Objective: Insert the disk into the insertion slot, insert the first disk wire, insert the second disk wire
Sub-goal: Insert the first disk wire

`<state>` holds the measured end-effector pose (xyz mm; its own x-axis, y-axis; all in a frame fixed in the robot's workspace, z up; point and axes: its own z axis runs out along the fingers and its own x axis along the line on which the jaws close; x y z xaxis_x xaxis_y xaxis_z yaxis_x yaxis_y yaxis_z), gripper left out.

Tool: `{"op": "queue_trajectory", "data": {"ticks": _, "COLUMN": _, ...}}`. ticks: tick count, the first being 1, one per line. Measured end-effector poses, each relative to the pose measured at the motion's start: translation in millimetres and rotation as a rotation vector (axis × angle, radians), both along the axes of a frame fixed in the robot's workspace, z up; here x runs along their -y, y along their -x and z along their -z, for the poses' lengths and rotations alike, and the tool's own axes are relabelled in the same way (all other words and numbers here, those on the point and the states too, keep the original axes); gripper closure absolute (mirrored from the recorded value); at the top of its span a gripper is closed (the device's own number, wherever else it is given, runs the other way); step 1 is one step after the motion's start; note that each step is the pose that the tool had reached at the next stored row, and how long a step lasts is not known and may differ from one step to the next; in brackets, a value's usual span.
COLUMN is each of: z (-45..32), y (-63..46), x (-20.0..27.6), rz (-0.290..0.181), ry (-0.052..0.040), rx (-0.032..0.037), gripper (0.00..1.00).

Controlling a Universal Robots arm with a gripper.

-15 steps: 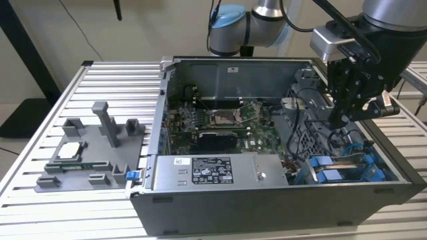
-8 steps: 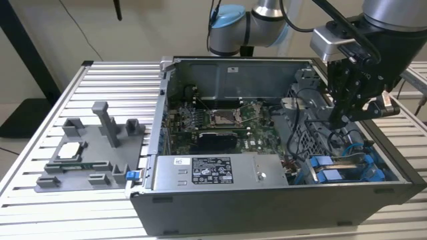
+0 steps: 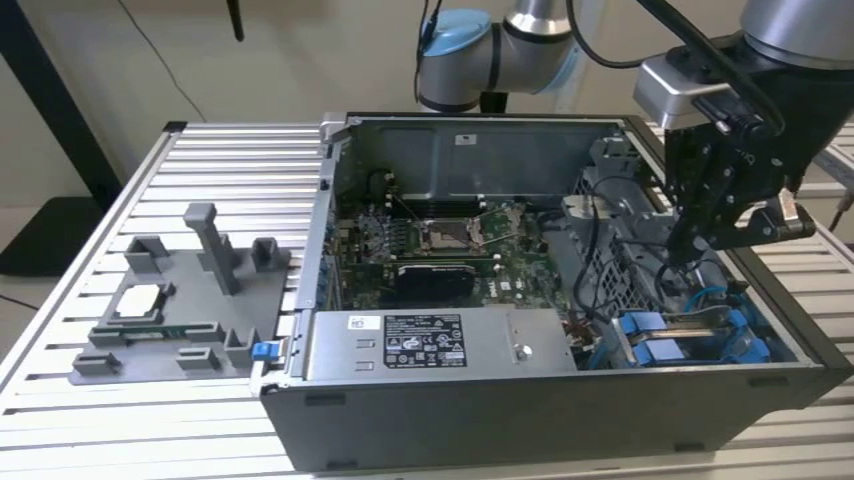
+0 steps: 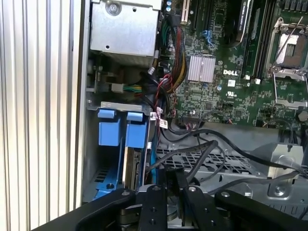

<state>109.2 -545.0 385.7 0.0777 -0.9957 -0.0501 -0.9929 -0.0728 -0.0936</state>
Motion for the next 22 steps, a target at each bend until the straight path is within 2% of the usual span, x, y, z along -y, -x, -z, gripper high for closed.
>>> {"op": "queue_trajectory", "data": {"ticks": 10, "z": 1.8, "y": -10.7, "x": 13.5, "rz": 0.0, "ry": 0.0, "rx": -0.0149, "gripper": 1.0}}
{"op": "queue_trajectory", "data": {"ticks": 18, "z": 2.7, "y": -15.9, "x": 27.2, "rz": 0.001, "ry": 0.0, "rx": -0.0287, "gripper": 1.0}}
{"op": "queue_trajectory", "data": {"ticks": 22, "z": 3.9, "y": -16.3, "x": 32.1, "rz": 0.004, "ry": -0.0025, "rx": -0.031, "gripper": 1.0}}
